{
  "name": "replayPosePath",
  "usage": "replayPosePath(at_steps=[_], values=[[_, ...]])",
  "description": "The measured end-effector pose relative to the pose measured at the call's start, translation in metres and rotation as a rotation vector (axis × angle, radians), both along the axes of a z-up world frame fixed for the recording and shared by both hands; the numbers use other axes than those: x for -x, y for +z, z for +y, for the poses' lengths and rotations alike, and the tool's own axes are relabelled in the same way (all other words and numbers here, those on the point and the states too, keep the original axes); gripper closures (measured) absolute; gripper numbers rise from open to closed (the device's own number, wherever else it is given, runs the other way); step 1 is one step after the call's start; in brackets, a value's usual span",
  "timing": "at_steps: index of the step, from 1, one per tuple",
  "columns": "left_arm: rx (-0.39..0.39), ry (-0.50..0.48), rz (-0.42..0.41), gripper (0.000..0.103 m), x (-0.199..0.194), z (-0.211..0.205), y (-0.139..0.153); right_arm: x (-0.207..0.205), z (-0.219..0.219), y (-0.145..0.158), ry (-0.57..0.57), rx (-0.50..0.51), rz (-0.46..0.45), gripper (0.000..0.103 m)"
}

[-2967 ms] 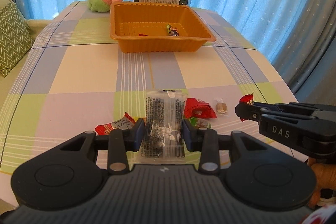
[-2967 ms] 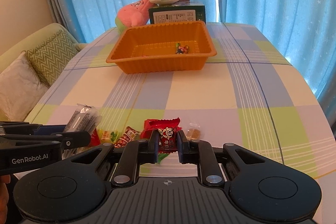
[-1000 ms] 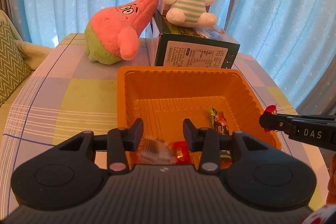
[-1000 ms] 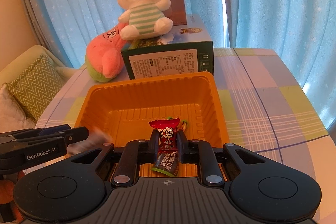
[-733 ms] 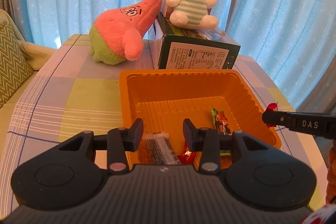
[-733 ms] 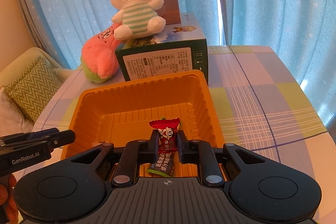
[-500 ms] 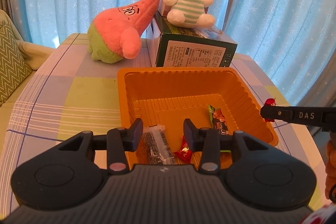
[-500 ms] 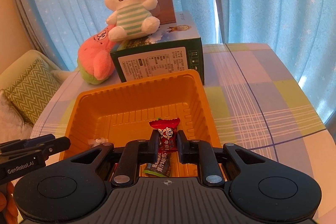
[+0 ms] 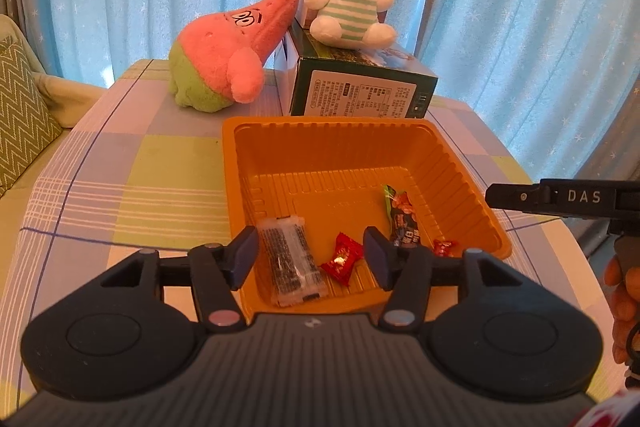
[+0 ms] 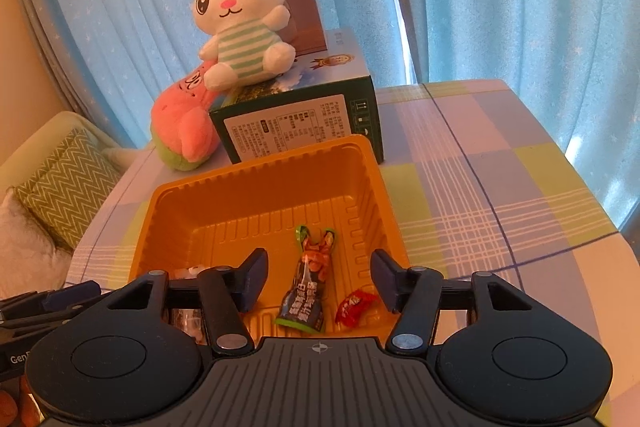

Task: Organize snacks
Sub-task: 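Carry both snacks into the orange tray and open both tools, then move both tools back toward the remaining snacks on the table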

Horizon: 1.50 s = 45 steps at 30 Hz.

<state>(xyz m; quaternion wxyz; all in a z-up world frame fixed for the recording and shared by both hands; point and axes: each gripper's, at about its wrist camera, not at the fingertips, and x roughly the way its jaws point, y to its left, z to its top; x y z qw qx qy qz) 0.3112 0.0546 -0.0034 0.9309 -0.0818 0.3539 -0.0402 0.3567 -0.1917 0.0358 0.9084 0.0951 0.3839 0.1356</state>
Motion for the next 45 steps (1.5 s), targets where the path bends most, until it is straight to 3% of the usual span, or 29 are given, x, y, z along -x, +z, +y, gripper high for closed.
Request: replayPosePath(at_steps=[20,29,34,45], values=[[0.006,0.037,-0.005,0.027,0.132,-0.023,0.040,0.157,-0.015,0.032,-0.038,-0.010,0.002,0.046],[0.015,0.032,-0.008,0.026,0.188,-0.025,0.046,0.222,-0.018,0.028,-0.033,0.017,0.029,0.046],[0.004,0.026,0.000,0.026,0.211,-0.022,0.041,0.248,-0.024,0.023,-0.044,0.024,0.043,0.031],[-0.093,-0.036,-0.014,0.026,0.252,-0.022,0.030,0.283,-0.021,0.013,-0.021,0.060,0.056,0.031]])
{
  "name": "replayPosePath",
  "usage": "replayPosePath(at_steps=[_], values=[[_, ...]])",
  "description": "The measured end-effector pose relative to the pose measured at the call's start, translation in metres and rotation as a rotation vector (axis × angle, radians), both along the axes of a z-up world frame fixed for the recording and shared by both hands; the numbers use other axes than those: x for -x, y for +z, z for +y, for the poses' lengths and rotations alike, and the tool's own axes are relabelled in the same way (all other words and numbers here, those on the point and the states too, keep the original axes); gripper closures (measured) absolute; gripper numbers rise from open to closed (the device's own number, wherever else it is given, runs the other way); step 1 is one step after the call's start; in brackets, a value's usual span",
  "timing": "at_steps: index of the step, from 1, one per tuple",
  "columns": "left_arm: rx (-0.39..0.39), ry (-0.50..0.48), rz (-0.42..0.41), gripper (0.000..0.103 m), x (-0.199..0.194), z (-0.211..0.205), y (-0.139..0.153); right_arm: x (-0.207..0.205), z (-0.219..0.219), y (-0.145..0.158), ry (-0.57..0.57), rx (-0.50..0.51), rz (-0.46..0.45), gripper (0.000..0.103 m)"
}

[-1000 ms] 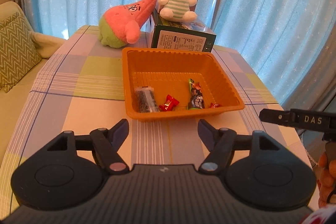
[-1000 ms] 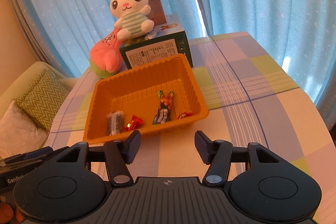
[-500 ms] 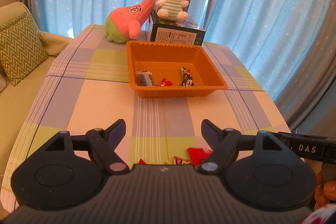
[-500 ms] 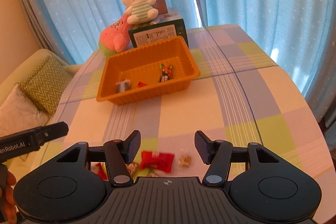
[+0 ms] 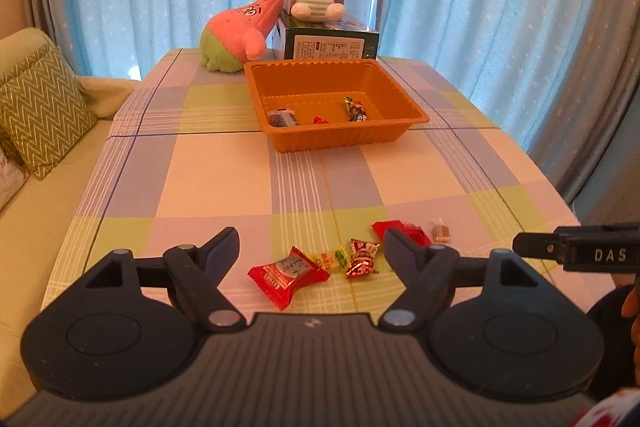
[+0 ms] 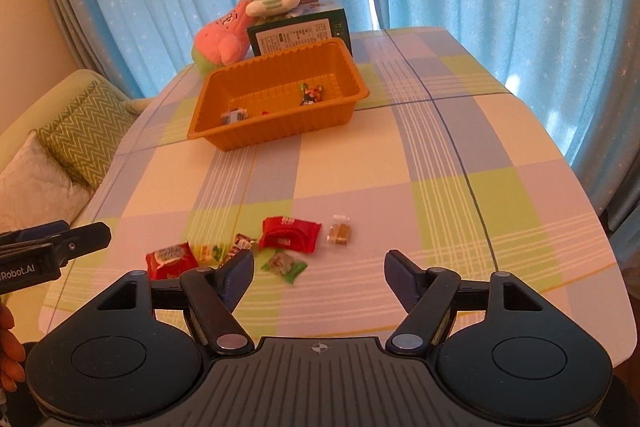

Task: Organize snacks
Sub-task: 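Move both tools back toward the remaining snacks on the table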

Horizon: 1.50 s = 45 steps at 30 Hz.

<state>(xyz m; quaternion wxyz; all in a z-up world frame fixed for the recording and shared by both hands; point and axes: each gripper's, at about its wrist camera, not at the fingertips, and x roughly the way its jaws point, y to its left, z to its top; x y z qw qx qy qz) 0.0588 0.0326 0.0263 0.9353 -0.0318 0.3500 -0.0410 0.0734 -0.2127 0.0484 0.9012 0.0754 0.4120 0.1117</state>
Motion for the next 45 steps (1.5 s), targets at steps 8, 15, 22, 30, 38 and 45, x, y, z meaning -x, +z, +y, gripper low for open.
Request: replayPosePath(at_steps=[8,15,22,30,38,45], values=[[-0.006,-0.024,0.020,0.020,0.008,-0.002,-0.010,0.008,0.007,-0.008,0.026,0.022,0.009,0.031],[0.031,-0.040,0.030,0.017,0.008,-0.001,-0.014,0.007,0.007,-0.013,0.025,0.021,0.021,0.031],[0.032,-0.048,0.068,0.017,0.006,-0.001,-0.020,0.005,0.007,-0.018,0.026,0.020,0.033,0.031],[0.012,-0.047,0.103,0.017,-0.002,0.006,-0.031,0.000,0.008,-0.030,0.031,0.021,0.056,0.031],[-0.056,-0.099,0.134,0.017,-0.019,0.013,-0.047,-0.011,0.009,-0.048,0.045,0.018,0.076,0.031],[-0.153,-0.237,0.154,0.023,-0.049,0.013,-0.066,-0.024,0.015,-0.064,0.075,0.027,0.079,0.031]])
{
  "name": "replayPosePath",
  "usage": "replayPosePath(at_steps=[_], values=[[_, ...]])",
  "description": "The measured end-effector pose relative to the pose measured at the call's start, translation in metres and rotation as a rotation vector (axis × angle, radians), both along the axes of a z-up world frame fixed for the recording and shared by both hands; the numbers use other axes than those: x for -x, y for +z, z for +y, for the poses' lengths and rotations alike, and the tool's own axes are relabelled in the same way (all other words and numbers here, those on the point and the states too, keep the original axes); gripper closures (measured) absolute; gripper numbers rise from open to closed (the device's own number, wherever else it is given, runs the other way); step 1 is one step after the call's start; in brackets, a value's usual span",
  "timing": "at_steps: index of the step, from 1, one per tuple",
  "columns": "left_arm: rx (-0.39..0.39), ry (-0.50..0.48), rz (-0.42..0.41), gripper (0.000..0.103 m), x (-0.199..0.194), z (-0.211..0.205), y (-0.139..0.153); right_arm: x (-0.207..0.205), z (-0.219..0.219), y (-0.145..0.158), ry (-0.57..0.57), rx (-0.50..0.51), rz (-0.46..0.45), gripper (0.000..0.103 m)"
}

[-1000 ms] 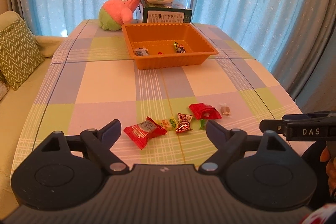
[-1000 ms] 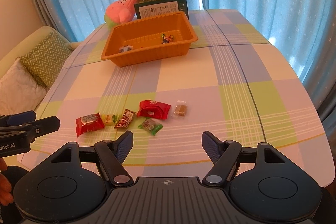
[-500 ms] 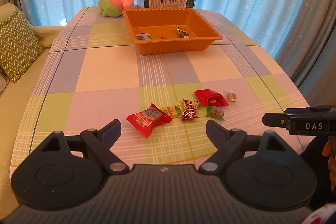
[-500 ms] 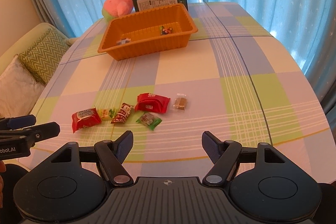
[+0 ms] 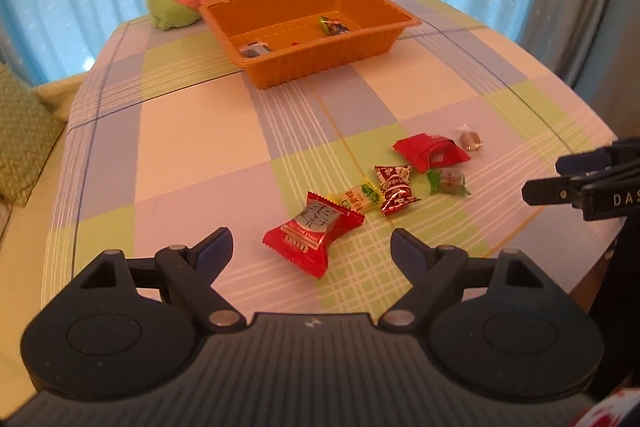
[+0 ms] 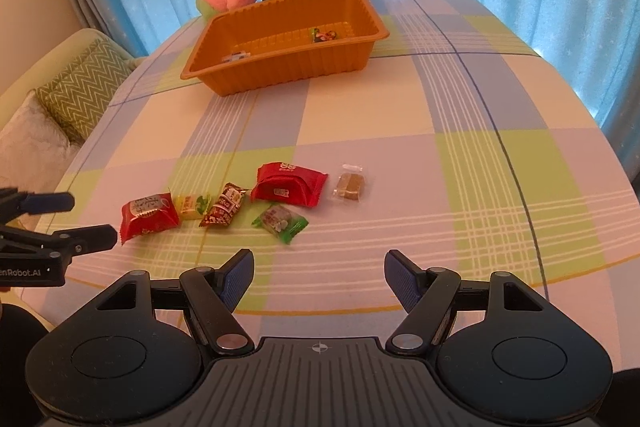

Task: Organize snacks
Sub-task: 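Move both tools back toward the remaining snacks on the table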

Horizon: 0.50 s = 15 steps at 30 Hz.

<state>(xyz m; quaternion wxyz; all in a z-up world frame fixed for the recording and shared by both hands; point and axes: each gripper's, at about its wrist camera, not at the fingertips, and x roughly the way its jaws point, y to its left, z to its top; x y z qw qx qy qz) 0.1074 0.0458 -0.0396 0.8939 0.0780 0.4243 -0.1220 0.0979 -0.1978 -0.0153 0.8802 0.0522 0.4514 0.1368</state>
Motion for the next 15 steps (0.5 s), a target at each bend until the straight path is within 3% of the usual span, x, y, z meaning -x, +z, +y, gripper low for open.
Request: replayPosePath(at_steps=[6,15], values=[[-0.050,-0.164,0.055,0.038,-0.032,-0.006,-0.017,-0.012,0.006,-0.014,0.024,0.008,0.020,0.031],[-0.069,-0.260,0.164,0.062,-0.063,-0.008,-0.038,-0.028,0.013,-0.026,0.056,0.015,0.036,0.031]])
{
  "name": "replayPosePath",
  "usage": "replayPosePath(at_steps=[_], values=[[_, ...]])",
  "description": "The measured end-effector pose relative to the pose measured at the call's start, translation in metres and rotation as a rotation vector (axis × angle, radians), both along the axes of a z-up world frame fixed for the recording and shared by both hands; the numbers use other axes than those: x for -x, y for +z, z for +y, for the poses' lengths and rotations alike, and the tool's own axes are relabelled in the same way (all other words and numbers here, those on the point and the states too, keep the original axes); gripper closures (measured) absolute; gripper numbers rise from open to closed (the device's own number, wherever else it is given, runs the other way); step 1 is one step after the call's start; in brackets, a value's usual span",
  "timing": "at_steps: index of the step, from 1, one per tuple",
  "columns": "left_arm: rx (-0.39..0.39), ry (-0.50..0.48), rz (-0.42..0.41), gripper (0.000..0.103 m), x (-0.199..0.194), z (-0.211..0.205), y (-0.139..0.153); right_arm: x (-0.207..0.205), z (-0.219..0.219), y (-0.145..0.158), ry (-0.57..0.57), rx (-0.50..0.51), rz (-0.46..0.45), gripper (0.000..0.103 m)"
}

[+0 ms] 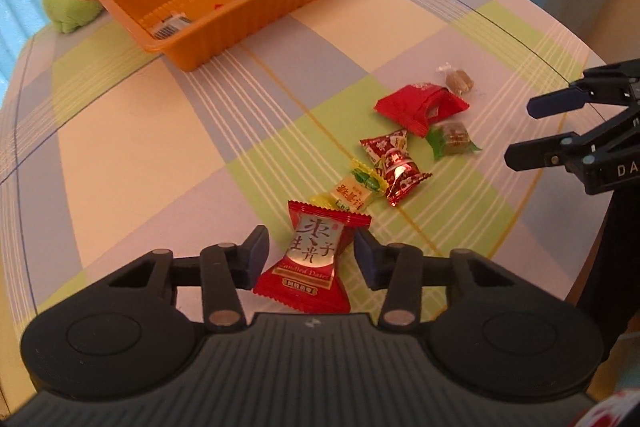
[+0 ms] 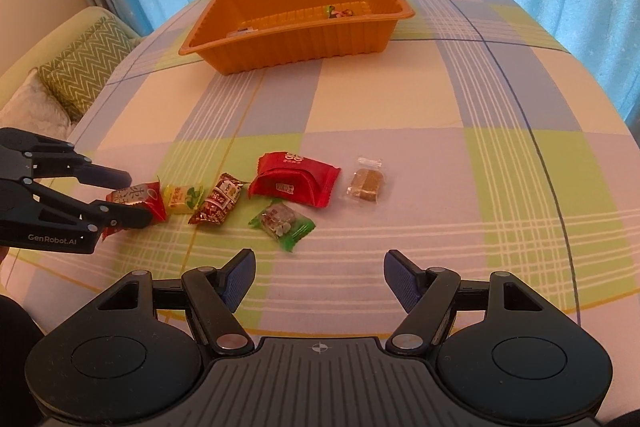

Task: Organize snacks
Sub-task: 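Move both tools back toward the remaining snacks on the table, then grasp the red candy packet with the left tool while the right tool grasps the green-wrapped candy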

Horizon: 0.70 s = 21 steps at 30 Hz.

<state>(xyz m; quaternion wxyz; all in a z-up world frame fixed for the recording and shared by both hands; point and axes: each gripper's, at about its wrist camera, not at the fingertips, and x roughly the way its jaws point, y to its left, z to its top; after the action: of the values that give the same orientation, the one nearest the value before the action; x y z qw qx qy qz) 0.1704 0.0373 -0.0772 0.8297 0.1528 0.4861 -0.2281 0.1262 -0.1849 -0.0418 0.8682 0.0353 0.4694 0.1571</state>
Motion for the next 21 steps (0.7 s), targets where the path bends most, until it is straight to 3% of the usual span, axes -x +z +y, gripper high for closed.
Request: replayPosePath(at_steps=[6,11,16,21], values=[[-0.004,0.024,0.034,0.079,0.000,0.001,-0.007,-0.009,0.008,-0.002,0.056,0.008,-0.025,0.031],[0.079,0.165,0.013,0.080,0.009,0.013,0.000,-0.018,0.016,-0.003,0.136,0.008,-0.050,0.032],[0.155,0.287,-0.007,0.080,0.018,0.022,0.009,-0.027,0.028,-0.009,0.243,0.036,-0.063,0.047],[0.190,0.318,-0.013,0.080,0.025,0.020,0.014,-0.036,0.035,-0.020,0.311,0.058,-0.044,0.059]])
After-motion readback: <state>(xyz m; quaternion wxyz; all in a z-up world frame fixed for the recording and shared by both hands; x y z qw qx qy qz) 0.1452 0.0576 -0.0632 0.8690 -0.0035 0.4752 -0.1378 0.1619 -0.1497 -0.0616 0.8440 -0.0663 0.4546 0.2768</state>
